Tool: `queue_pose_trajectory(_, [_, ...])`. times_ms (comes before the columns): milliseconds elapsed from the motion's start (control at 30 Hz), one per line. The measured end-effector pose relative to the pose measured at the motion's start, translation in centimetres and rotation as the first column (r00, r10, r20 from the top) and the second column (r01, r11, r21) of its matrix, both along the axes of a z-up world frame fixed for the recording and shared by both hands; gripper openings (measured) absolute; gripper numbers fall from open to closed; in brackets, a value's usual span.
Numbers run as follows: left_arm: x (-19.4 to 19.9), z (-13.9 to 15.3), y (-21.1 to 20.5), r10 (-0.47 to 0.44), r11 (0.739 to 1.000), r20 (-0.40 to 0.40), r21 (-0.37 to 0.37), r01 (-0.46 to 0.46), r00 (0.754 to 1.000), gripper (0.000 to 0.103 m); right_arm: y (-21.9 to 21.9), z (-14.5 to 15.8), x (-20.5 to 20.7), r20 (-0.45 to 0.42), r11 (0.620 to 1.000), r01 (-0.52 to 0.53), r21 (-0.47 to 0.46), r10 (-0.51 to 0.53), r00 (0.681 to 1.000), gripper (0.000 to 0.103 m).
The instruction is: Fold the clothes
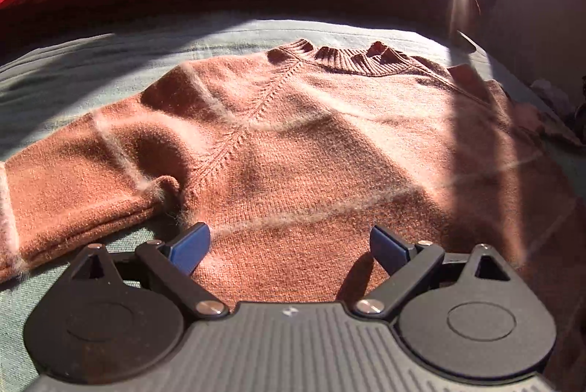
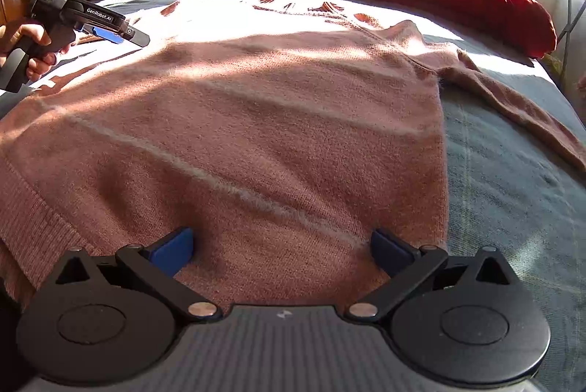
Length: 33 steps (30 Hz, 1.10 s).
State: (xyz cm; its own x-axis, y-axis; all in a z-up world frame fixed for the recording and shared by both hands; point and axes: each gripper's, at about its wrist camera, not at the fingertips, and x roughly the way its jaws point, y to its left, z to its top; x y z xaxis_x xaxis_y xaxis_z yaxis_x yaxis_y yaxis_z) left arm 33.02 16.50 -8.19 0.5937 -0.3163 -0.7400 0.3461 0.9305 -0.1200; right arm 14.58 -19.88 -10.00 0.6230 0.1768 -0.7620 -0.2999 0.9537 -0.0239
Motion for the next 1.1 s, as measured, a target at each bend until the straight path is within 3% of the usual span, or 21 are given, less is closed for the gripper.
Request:
queue_pose_trajectory(167, [0.2,2.1,0.8,-0.017,0.998,0.052,-0.055,0.020,0.999,0.094,0.3,0.0,0.3,-0.020,1.000,0.017,-0.010,-0.017,1.000,0.103])
queue_pose_trajectory(267, [1.2,3.2,4.2,0.096,0.979,0.013,-0.180,-0.092,0.995,0.094,0.5,0.2,0.5,-0.036,1.000,0.020,-0.020,-0.020,0.999,0.103])
queue_pose_trajectory(333, [1.6,3.6,7.1,0.189,0.947,-0.030,-0.258,-0.190,0.982,0.093,0.6,0.2,0.6,-0.045,0.999,0.022,-0.025,-0.023,0.999,0.103])
queue_pose_trajectory(467, [0.6,2.2,13.2,0.325,0.845,-0.154,-0.396,-0.360,0.933,0.092,0.7,0.2,0.6,-0.046,0.999,0.026,-0.026,-0.027,0.999,0.103])
queue_pose_trajectory(567, [-0.5,0.1,16.8,0.440,0.768,-0.239,-0.400,-0.500,0.866,0.085,0.7,0.2,0.7,-0.048,0.999,0.025,-0.026,-0.026,0.999,0.103])
queue_pose_trajectory(667, [-1.8,-1.7,19.8,0.506,0.641,-0.302,-0.495,-0.587,0.808,0.067,0.7,0.2,0.8,-0.057,0.999,0.021,-0.028,-0.023,0.998,0.103])
queue_pose_trajectory(733, [-2.4,-2.8,21.6,0.534,0.535,-0.346,-0.568,-0.626,0.771,0.067,0.7,0.2,0.9,-0.061,1.000,0.015,-0.028,-0.017,0.998,0.103])
queue_pose_trajectory(767, [-2.5,-3.1,22.3,0.548,0.494,-0.361,-0.589,-0.640,0.755,0.067,0.6,0.2,1.0,-0.061,1.000,0.013,-0.027,-0.014,0.998,0.103])
queue_pose_trajectory(833, [-2.3,-3.6,23.1,0.579,0.442,-0.375,-0.601,-0.666,0.724,0.065,0.6,0.2,1.0,-0.063,1.000,0.009,-0.027,-0.011,0.998,0.103])
queue_pose_trajectory(867, [-2.1,-3.7,23.3,0.598,0.427,-0.378,-0.595,-0.680,0.706,0.057,0.6,0.2,1.0,-0.064,1.000,0.009,-0.027,-0.011,0.998,0.103])
queue_pose_trajectory(900, [-1.8,-3.7,23.4,0.622,0.427,-0.373,-0.576,-0.697,0.689,0.050,0.5,0.2,1.0,-0.062,1.000,0.009,-0.026,-0.010,0.998,0.103])
queue_pose_trajectory(967, [-1.0,-3.4,23.1,0.676,0.471,-0.330,-0.493,-0.731,0.658,0.012,0.5,0.2,1.0,-0.058,1.000,0.008,-0.025,-0.010,0.998,0.103])
queue_pose_trajectory(1100, [0.1,-1.7,22.3,0.720,0.571,-0.197,-0.377,-0.729,0.666,0.011,0.5,0.2,0.8,-0.049,1.000,0.009,-0.020,-0.010,0.999,0.103])
